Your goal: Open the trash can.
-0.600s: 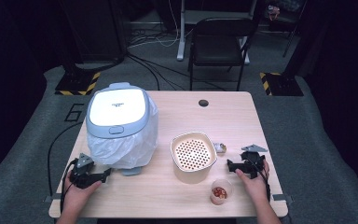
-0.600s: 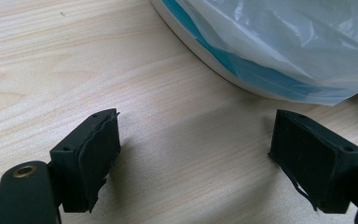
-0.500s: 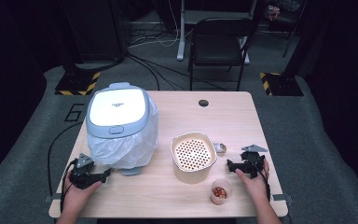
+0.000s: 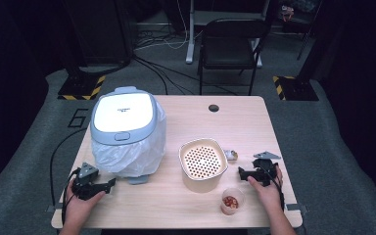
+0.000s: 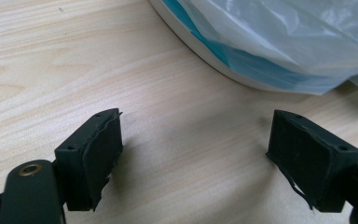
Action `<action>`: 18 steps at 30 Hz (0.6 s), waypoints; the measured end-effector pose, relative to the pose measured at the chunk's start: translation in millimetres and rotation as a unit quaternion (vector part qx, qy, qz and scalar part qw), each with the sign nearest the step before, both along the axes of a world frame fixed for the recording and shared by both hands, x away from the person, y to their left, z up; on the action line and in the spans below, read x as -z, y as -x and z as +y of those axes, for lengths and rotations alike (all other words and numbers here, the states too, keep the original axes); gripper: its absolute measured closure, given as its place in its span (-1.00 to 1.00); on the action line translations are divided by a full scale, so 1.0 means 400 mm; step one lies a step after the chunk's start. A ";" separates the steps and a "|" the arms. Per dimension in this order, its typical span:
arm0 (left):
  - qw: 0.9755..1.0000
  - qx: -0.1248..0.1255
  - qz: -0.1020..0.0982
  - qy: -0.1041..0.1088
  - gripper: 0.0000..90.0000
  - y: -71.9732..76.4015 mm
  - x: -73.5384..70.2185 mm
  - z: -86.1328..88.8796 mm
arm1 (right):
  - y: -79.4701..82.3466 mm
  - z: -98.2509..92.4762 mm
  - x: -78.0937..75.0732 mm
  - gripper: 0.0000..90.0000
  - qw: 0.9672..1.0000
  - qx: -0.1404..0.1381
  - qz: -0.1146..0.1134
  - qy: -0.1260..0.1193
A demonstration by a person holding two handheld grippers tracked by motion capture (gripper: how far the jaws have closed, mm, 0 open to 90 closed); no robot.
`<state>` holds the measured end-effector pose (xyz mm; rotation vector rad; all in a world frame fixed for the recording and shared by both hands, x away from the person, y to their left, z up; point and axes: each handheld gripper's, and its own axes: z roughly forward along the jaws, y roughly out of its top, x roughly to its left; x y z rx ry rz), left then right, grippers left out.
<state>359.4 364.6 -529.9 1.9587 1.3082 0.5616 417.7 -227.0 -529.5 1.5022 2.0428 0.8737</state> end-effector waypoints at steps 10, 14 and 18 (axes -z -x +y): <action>0.999 0.018 0.021 0.024 -0.30 0.050 -0.052 0.001 | 0.000 -0.001 0.000 -1.00 1.000 -0.002 0.000 0.003; 0.998 0.038 0.015 0.041 -0.27 0.070 -0.082 -0.016 | 0.000 -0.001 0.000 -1.00 1.000 -0.002 0.000 0.002; 0.998 0.059 0.006 0.031 -0.26 0.089 -0.096 -0.042 | 0.000 -0.001 0.000 -1.00 1.000 -0.002 0.000 0.003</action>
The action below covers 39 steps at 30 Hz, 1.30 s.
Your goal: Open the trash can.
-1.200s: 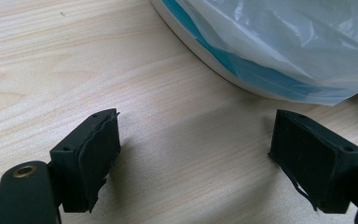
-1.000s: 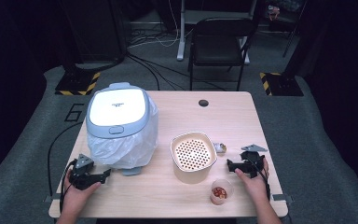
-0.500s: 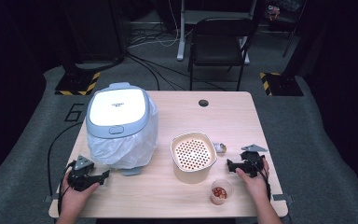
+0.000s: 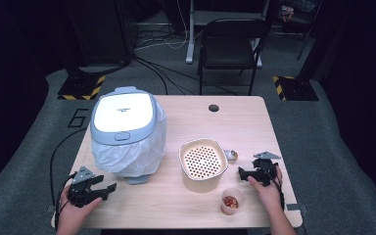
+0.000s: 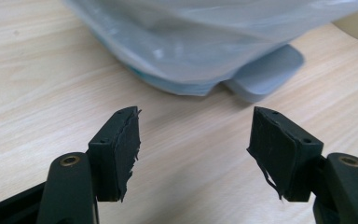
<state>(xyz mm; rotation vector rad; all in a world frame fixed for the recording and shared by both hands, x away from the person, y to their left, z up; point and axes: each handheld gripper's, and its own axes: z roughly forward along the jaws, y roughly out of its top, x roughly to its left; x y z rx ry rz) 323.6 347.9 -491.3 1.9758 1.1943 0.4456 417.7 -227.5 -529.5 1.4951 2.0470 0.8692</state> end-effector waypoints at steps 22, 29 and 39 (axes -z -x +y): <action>0.997 0.067 -0.001 0.033 -0.02 0.034 0.012 -0.142 | 0.001 0.002 0.000 -1.00 1.000 -0.004 0.001 -0.002; 0.996 0.083 0.005 0.030 0.01 0.019 0.009 -0.189 | 0.001 0.002 0.000 -1.00 1.000 -0.004 0.001 -0.002; 0.996 0.078 0.013 0.034 0.00 -0.002 0.011 -0.241 | 0.001 0.002 0.000 -1.00 1.000 -0.004 0.001 -0.002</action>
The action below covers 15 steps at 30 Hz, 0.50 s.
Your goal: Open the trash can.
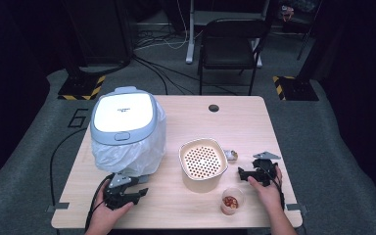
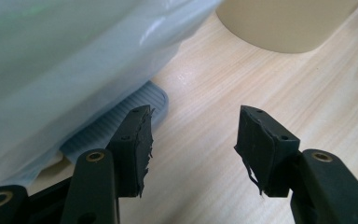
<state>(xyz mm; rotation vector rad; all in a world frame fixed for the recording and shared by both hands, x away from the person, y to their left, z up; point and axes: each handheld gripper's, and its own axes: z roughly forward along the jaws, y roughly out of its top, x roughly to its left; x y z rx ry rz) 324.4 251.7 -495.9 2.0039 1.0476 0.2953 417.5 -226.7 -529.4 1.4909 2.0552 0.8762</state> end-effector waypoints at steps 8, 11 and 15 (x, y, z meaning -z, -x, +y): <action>0.998 0.028 -0.034 -0.048 -0.01 -0.036 0.007 0.002 | 0.000 0.000 0.000 -1.00 1.000 0.000 0.000 0.000; 0.998 0.030 -0.035 -0.049 -0.01 -0.039 0.008 0.006 | 0.000 0.000 0.000 -1.00 1.000 0.000 0.000 0.000; 0.997 0.025 -0.047 -0.051 0.00 -0.037 0.017 0.010 | 0.000 0.000 0.000 -1.00 1.000 0.000 0.000 0.000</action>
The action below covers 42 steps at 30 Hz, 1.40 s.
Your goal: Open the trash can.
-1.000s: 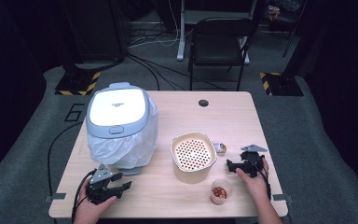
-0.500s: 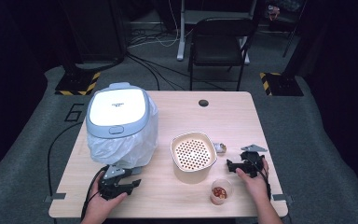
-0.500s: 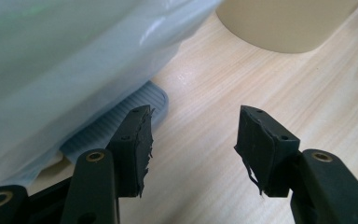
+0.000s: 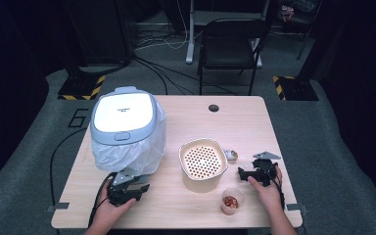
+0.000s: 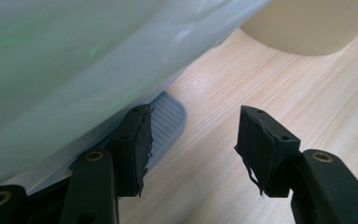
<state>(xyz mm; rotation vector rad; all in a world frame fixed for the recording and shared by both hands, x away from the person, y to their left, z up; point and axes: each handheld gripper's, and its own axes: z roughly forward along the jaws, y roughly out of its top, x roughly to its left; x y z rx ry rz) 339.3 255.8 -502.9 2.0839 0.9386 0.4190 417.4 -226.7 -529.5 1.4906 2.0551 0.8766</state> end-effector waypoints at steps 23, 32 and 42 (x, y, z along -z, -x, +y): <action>0.999 -0.021 -0.009 -0.023 0.13 0.011 0.020 -0.017 | 0.001 0.001 0.000 -1.00 1.000 -0.006 0.000 -0.001; 0.999 -0.024 -0.002 -0.022 0.14 0.010 0.039 -0.022 | 0.000 0.001 0.000 -1.00 1.000 -0.006 0.000 -0.001; 1.000 -0.025 -0.004 -0.017 0.13 0.012 0.042 -0.020 | 0.001 0.001 0.000 -1.00 1.000 -0.006 0.000 -0.001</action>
